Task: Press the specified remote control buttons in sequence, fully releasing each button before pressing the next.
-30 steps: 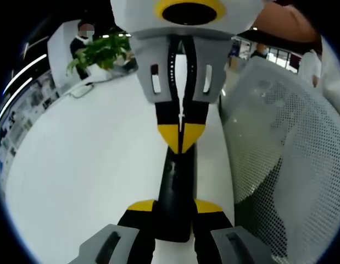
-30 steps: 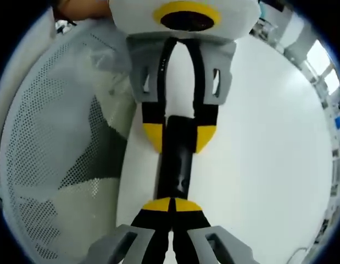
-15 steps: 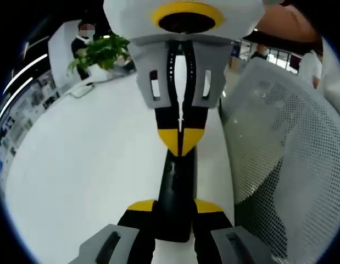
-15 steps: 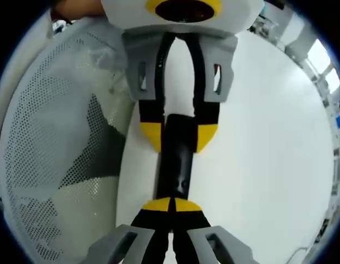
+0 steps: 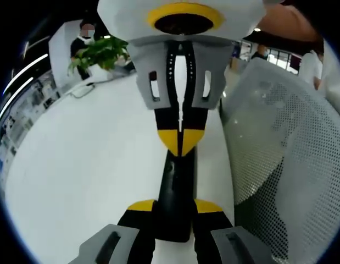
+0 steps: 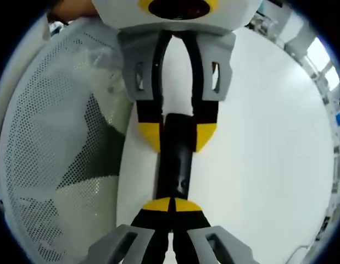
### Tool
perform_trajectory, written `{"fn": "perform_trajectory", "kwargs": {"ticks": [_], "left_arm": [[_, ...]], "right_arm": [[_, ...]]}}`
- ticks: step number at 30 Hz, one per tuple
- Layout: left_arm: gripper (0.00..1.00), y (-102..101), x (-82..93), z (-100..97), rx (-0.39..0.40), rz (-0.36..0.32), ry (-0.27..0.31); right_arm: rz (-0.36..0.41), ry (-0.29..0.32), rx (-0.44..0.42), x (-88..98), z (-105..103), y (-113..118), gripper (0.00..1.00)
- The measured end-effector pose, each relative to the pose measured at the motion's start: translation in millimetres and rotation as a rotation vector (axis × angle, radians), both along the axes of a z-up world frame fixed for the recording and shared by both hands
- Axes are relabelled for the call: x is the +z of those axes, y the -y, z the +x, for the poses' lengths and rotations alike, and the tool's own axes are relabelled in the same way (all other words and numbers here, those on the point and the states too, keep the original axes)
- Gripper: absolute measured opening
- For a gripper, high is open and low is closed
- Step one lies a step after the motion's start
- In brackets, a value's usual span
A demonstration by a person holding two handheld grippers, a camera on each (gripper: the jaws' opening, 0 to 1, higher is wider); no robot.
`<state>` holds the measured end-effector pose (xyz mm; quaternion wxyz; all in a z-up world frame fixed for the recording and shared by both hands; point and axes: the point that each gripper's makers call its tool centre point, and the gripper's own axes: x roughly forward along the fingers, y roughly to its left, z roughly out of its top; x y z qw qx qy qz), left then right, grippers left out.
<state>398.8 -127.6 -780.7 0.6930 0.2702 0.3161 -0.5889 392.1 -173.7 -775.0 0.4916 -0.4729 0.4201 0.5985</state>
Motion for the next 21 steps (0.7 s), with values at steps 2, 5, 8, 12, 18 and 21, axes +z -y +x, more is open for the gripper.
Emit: {"fn": "perform_trajectory", "kwargs": {"ticks": [2, 5, 8, 12, 18, 21], "left_arm": [[0.24, 0, -0.1, 0.1, 0.002, -0.001, -0.001], [0.24, 0, -0.4, 0.4, 0.002, -0.001, 0.0], [0.24, 0, -0.6, 0.7, 0.003, -0.002, 0.0], [0.24, 0, -0.8, 0.8, 0.006, -0.003, -0.002], [0.24, 0, -0.6, 0.4, 0.005, -0.006, -0.002], [0.24, 0, -0.7, 0.4, 0.004, -0.01, -0.002]], "right_arm": [[0.006, 0.009, 0.006, 0.0, 0, 1, 0.0], [0.023, 0.006, -0.014, 0.5, 1, 1, 0.0], [0.029, 0.011, -0.013, 1.4, 0, 1, 0.0], [0.04, 0.012, -0.013, 8.0, -3, 0, 0.0], [0.05, 0.03, -0.002, 23.3, -1, -3, 0.0], [0.057, 0.042, 0.0, 31.3, 3, -5, 0.0]]}}
